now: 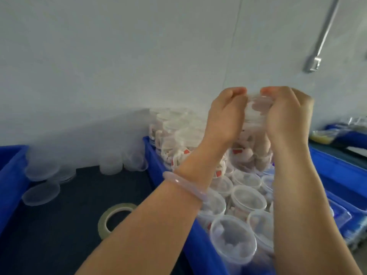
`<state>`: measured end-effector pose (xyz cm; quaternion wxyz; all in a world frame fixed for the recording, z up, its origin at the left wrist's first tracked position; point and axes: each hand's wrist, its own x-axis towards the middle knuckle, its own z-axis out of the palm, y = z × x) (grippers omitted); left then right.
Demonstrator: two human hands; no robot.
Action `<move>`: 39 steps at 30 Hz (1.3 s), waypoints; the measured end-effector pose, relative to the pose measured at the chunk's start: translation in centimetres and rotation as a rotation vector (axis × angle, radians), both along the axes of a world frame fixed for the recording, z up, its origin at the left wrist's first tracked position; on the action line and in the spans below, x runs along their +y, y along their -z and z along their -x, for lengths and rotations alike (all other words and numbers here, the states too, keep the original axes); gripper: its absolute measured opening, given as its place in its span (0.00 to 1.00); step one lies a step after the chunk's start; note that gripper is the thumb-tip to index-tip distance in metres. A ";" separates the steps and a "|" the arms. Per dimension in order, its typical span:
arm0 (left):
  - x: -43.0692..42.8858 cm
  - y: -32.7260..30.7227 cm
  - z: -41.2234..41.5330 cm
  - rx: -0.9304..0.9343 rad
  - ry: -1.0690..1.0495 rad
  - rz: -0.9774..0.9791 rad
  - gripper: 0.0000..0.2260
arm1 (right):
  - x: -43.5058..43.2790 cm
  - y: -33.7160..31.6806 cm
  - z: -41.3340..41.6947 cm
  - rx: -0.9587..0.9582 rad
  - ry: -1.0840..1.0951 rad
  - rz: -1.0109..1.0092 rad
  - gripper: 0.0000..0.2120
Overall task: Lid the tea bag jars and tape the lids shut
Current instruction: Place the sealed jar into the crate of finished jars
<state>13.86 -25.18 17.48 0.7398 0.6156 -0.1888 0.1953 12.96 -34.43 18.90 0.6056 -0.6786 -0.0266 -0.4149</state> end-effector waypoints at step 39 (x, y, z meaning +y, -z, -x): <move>4.3 2.3 -13.7 0.348 -0.365 -1.518 0.29 | -5.6 8.4 -17.9 0.443 -0.057 0.329 0.12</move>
